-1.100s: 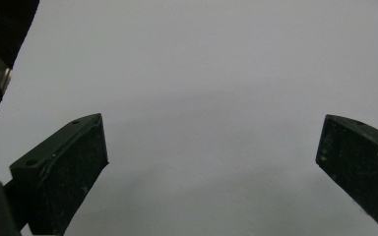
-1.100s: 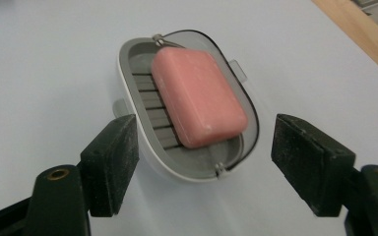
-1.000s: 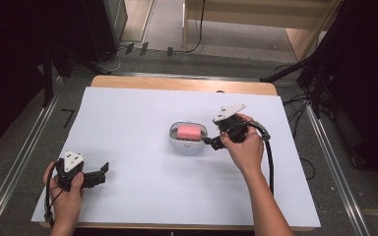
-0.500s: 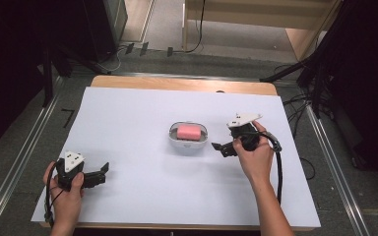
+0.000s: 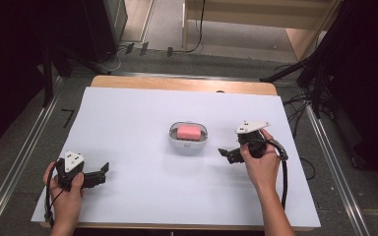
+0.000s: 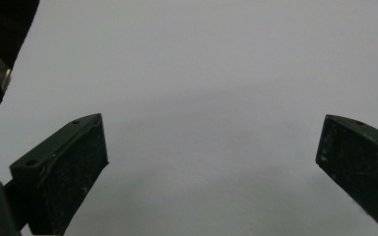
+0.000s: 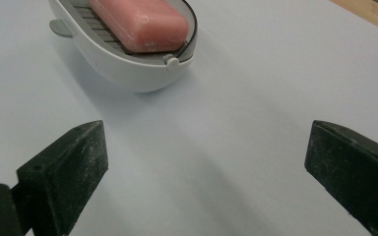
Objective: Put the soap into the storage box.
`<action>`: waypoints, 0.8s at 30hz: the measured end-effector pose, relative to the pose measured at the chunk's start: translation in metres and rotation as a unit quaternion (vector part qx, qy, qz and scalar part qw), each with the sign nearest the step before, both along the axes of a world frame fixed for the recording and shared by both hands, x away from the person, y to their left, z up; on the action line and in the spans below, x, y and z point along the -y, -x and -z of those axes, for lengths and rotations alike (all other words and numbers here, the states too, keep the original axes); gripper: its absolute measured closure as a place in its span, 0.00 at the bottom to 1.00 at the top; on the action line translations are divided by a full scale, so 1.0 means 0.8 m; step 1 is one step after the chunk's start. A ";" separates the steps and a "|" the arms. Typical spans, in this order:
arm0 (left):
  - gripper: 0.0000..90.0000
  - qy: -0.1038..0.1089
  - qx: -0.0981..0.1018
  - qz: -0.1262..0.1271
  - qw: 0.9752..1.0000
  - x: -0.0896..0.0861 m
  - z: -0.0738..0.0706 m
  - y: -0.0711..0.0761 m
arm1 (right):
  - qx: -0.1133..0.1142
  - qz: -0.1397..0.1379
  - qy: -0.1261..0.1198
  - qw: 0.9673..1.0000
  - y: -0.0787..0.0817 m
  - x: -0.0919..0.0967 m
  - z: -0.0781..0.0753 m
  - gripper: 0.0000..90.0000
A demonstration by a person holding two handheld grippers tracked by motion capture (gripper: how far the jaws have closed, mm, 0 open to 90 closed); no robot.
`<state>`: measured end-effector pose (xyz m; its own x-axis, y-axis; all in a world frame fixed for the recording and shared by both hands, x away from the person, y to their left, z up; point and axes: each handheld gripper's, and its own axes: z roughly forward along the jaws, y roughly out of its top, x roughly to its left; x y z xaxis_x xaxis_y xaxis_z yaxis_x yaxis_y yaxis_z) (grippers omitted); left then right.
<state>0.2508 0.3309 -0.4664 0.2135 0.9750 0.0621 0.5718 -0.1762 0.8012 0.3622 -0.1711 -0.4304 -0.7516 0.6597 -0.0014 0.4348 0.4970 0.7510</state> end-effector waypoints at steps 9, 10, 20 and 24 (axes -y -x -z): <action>0.00 0.000 0.000 0.000 1.000 0.000 0.000 0.000 | -0.005 0.018 -0.003 1.000 0.009 0.016 0.011 0.00; 0.00 0.000 0.000 0.000 1.000 0.000 0.000 0.000 | -0.001 0.026 -0.003 1.000 0.011 0.021 0.013 0.00; 0.00 0.001 0.001 0.000 1.000 0.000 0.000 0.000 | 0.002 0.051 -0.008 0.999 0.024 0.044 0.023 0.00; 0.00 0.001 0.002 0.000 1.000 0.000 0.000 0.000 | -0.003 0.060 -0.009 0.998 0.029 0.055 0.029 0.00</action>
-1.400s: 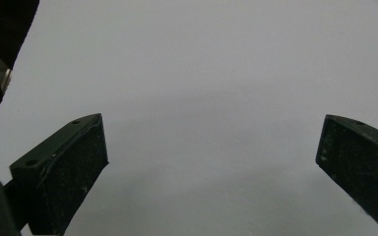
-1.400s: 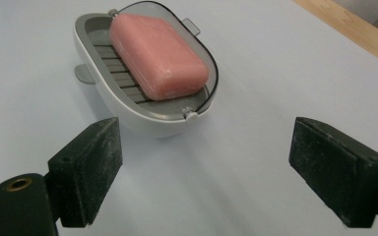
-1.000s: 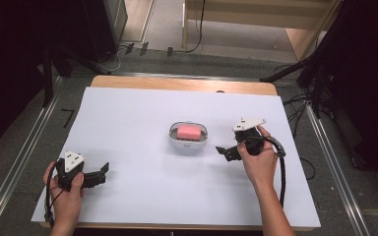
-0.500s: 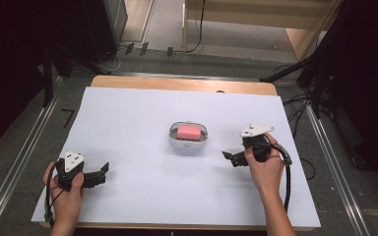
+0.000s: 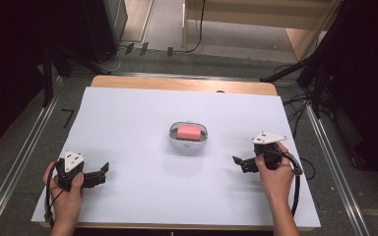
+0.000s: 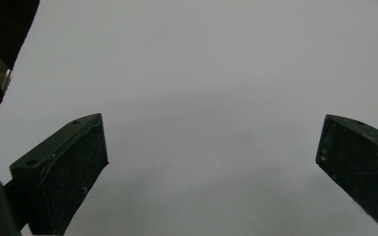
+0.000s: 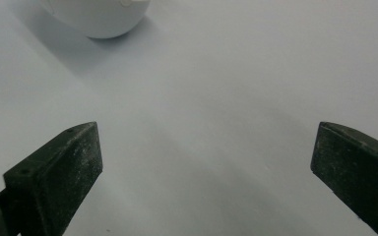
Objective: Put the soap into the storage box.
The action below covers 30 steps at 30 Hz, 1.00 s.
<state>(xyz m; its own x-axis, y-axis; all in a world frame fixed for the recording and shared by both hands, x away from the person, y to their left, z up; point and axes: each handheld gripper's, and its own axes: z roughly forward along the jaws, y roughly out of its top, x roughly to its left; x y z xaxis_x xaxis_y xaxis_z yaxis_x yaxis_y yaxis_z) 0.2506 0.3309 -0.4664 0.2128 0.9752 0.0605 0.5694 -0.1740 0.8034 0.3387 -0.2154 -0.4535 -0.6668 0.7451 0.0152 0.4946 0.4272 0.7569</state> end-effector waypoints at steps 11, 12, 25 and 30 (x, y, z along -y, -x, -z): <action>0.00 -0.001 0.000 0.000 1.000 0.000 0.000 0.000 | -0.004 0.020 -0.015 1.000 0.014 0.026 0.011 0.00; 0.00 -0.001 0.000 0.000 1.000 0.000 0.000 0.000 | -0.002 0.022 -0.014 1.000 0.015 0.028 0.012 0.00; 0.00 -0.002 0.000 0.000 1.000 0.000 0.000 0.000 | -0.007 0.038 -0.022 0.999 0.030 0.050 0.022 0.00; 0.00 -0.002 0.001 0.000 1.000 0.001 0.000 0.000 | -0.009 0.046 -0.026 0.999 0.035 0.059 0.025 0.00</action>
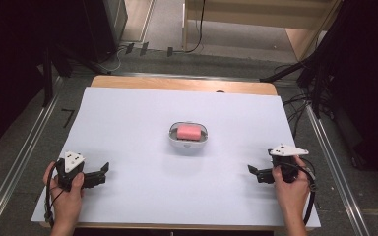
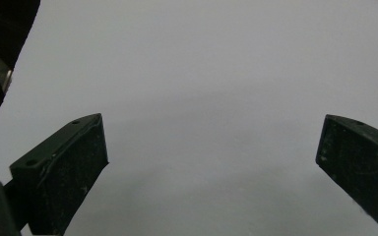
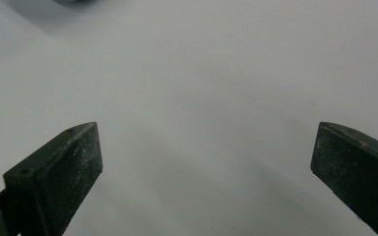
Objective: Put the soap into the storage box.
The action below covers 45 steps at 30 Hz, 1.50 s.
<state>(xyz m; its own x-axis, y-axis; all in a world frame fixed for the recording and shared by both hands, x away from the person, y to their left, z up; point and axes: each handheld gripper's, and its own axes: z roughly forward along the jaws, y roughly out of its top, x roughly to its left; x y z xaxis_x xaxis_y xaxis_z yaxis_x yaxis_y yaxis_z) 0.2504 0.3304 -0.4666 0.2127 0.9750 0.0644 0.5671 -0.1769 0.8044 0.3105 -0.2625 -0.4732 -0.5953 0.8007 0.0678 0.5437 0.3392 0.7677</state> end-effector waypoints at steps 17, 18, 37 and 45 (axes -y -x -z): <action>0.00 -0.001 0.002 0.001 1.000 0.000 0.000 0.000 | 0.003 0.037 -0.021 0.999 0.026 0.044 0.009 0.00; 0.00 -0.001 0.002 0.001 1.000 0.000 0.000 0.000 | 0.005 0.039 -0.022 0.999 0.028 0.047 0.010 0.00; 0.00 0.000 0.003 0.000 1.000 0.000 0.000 0.000 | 0.012 0.089 -0.046 0.995 0.064 0.091 0.015 0.00; 0.00 0.000 0.002 0.000 1.000 0.000 0.000 0.000 | 0.023 0.103 -0.058 0.993 0.075 0.097 0.020 0.00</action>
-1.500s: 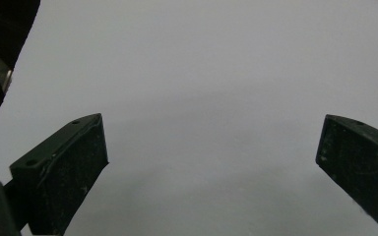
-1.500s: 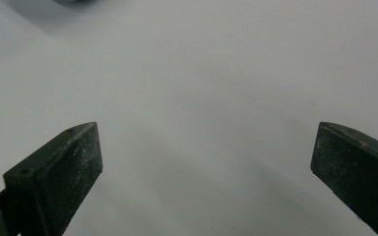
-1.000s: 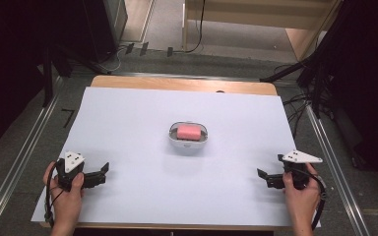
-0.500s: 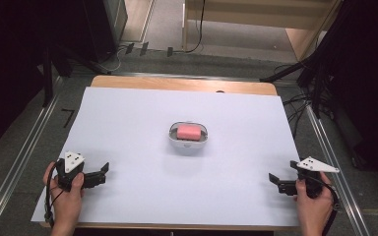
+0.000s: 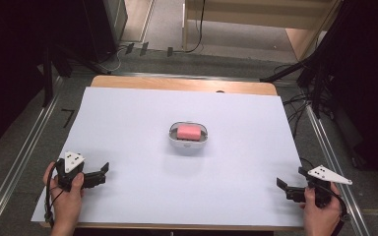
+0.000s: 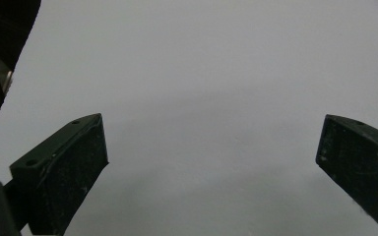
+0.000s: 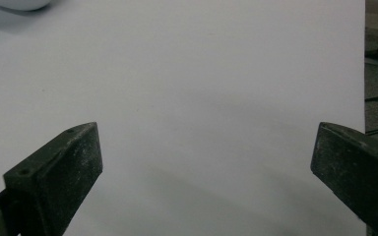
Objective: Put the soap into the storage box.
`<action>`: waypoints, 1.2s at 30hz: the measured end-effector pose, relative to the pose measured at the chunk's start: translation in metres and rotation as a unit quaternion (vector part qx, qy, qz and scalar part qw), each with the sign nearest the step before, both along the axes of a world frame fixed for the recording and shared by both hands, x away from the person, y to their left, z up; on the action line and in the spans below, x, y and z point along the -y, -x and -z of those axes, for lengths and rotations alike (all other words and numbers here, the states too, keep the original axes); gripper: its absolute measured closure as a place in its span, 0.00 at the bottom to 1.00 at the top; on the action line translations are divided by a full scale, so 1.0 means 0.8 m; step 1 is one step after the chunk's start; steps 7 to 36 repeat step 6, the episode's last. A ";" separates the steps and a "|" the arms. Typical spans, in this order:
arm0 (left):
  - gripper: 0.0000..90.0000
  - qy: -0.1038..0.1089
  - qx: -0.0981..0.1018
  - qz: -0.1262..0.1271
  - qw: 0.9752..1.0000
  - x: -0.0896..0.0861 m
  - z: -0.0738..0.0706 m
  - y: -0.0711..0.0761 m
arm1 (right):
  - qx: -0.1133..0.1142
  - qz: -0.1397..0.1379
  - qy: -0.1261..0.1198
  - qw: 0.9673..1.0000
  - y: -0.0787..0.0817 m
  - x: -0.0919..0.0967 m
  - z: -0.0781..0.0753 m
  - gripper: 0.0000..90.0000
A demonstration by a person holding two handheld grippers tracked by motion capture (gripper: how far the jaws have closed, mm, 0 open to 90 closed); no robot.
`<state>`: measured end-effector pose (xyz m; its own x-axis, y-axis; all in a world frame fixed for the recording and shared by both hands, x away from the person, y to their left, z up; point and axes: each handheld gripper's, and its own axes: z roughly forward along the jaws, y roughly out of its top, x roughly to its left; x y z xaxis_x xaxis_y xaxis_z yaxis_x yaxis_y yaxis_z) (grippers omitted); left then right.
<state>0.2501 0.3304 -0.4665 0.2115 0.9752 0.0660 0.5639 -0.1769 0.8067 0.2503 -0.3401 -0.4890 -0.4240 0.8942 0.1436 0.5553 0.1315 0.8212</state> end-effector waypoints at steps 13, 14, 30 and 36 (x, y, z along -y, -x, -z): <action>0.00 0.000 -0.001 0.000 1.000 0.000 0.000 0.000 | 0.006 0.002 0.013 1.000 0.002 -0.004 0.000 0.00; 0.00 0.000 -0.001 0.000 1.000 0.000 0.000 0.000 | 0.006 0.002 0.013 1.000 0.002 -0.004 0.000 0.00; 0.00 0.000 -0.001 0.000 1.000 0.000 0.000 0.000 | 0.006 0.002 0.013 1.000 0.002 -0.004 0.000 0.00; 0.00 0.000 -0.001 0.000 1.000 0.000 0.000 0.000 | 0.006 0.002 0.013 1.000 0.002 -0.004 0.000 0.00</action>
